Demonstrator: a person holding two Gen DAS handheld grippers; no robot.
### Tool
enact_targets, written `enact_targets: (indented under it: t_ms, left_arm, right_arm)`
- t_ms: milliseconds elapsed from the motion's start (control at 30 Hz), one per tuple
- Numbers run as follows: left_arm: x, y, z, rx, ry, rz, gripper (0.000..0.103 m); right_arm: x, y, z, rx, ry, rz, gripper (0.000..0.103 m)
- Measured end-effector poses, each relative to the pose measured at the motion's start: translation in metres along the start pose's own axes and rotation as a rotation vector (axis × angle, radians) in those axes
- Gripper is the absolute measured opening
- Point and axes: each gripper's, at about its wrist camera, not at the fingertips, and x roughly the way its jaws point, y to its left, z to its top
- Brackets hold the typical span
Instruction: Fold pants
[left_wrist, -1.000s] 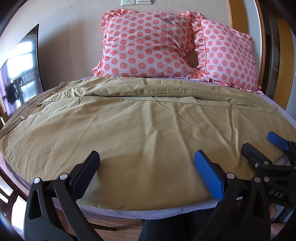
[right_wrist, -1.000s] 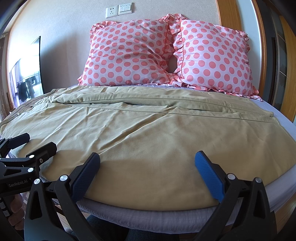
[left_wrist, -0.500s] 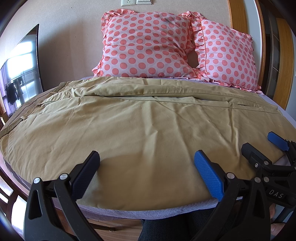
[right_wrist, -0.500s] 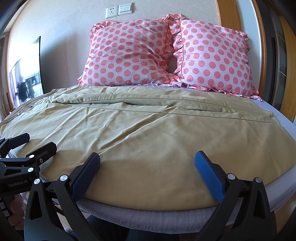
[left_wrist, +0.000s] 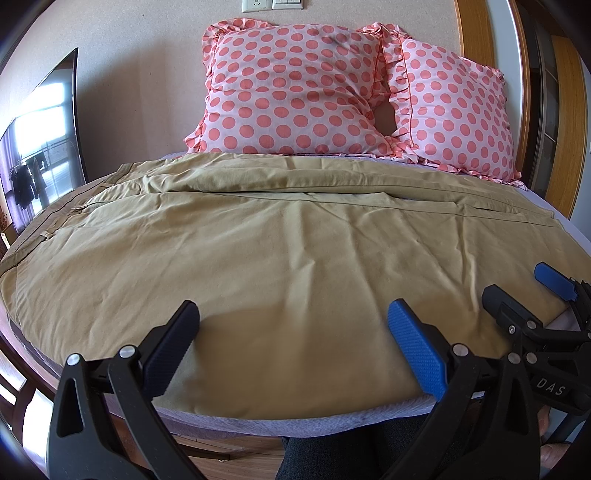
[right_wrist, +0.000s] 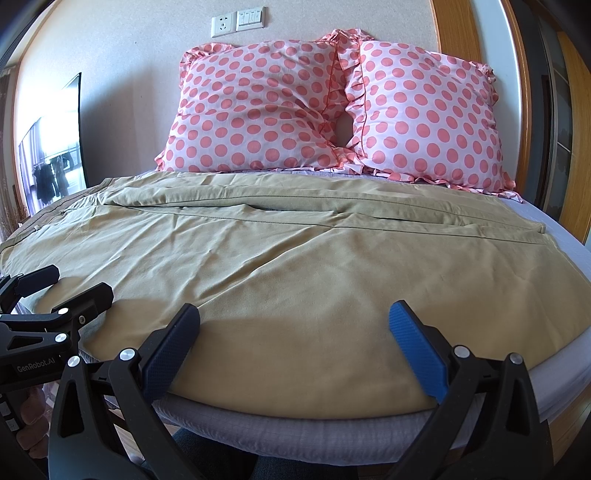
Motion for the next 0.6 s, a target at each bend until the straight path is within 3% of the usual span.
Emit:
enact_targets:
  t_ms: [333, 400, 467, 600]
  left_arm:
    - [0.000, 0.000, 0.001, 0.003, 0.009, -0.001, 0.101]
    - [0.002, 0.001, 0.004, 0.006, 0.022, -0.005, 0.101]
    - [0.004, 0.003, 0.004, 0.008, 0.032, -0.019, 0.101]
    - [-0.002, 0.011, 0.006, -0.016, 0.029, -0.047, 0.101]
  right_arm:
    - [0.002, 0.000, -0.002, -0.002, -0.002, -0.001, 0.102]
    - [0.008, -0.001, 0.003, -0.020, 0.040, 0.023, 0.102]
    - [0.007, -0.013, 0.025, -0.035, 0.070, 0.045, 0.102]
    - [0.016, -0.072, 0.087, 0.088, -0.008, -0.041, 0.102]
